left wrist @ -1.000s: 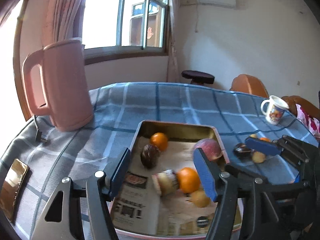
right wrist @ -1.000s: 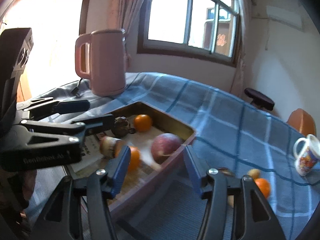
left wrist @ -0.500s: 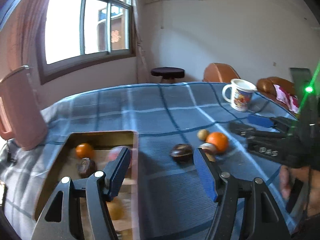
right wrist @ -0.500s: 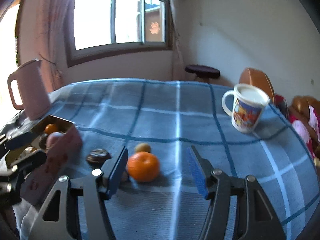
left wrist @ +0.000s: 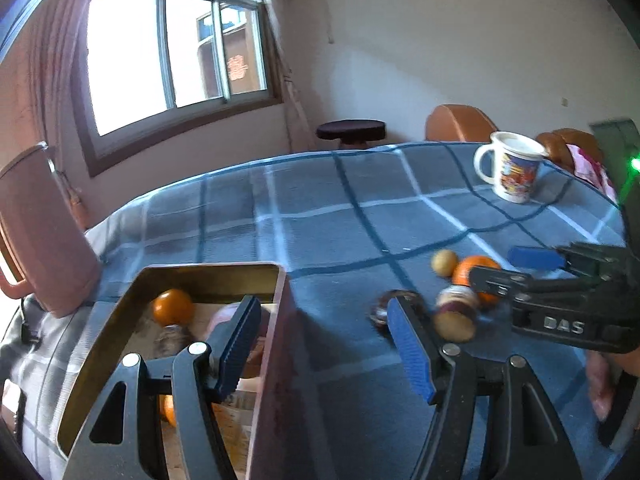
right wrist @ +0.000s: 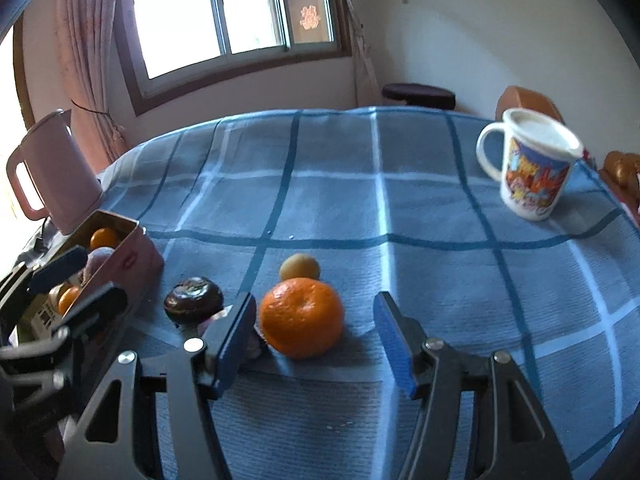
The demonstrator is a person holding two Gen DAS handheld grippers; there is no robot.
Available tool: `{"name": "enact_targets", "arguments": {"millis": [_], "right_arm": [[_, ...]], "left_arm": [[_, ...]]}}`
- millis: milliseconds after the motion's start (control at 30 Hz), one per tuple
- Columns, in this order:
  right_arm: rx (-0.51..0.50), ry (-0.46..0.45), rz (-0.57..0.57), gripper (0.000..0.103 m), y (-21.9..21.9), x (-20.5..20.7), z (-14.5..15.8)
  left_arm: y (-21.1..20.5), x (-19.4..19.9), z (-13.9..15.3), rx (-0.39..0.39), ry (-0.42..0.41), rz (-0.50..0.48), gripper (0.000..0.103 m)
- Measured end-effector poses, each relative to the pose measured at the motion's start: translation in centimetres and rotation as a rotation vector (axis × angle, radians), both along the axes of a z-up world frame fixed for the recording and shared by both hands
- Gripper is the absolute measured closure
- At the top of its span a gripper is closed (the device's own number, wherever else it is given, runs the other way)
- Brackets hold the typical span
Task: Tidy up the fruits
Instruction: 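Move right tool to another orange while left tool moves to a brown cylinder piece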
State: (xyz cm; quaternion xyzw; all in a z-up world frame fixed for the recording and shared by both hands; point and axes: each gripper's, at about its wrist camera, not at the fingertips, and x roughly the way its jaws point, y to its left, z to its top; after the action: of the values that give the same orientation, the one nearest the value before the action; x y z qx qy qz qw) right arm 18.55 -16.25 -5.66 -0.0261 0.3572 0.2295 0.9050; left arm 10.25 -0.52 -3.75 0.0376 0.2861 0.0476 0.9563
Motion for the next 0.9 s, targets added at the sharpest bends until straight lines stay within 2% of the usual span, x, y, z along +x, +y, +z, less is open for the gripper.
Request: {"name": "enact_targets", "arguments": {"millis": [100,300,367,433,500,733,767,833,900], "right_arm": [[0.011,0.013,-0.004,0.039,0.0,0.3,0.0],[0.127,0.092,0.003,0.040,-1.0,1.4,-0.6],[0.139,0.099,0.015,0.043,-1.0,1.4,-0.6],[0.143,0.096,0.026,0.055,-1.0,1.3,-0.5],[0.143,0.091,0.016,0.055,-1.3,1.1,-0.4],[-0.010,0.035,0.045,0.052,0.3,0.3,-0.3],[-0.021,0.052,0.061,0.050,0.6,0.4,-0.6],[-0.009,0.080,0.071,0.053,0.7,0.7,-0.9],[-0.005,0.061,0.044,0.054,0.3,0.5,-0.7]], "left_arm": [[1.3,0.1,0.1,-0.023,0.002,0.034,0.036],[-0.7,-0.2,-0.1,-0.024,0.016,-0.046,0.036],[-1.3,-0.2,-0.1,-0.022,0.016,-0.064,0.036],[-1.8,-0.2,-0.2,-0.016,0.022,-0.076,0.036],[-1.7,-0.1,-0.1,-0.019,0.023,-0.070,0.036],[-1.8,0.4,-0.3,-0.024,0.039,-0.068,0.036],[-1.9,0.5,-0.3,-0.024,0.039,-0.071,0.036],[-1.9,0.4,-0.3,-0.028,0.040,-0.076,0.036],[-2.1,0.4,-0.3,-0.035,0.041,-0.091,0.036]]}}
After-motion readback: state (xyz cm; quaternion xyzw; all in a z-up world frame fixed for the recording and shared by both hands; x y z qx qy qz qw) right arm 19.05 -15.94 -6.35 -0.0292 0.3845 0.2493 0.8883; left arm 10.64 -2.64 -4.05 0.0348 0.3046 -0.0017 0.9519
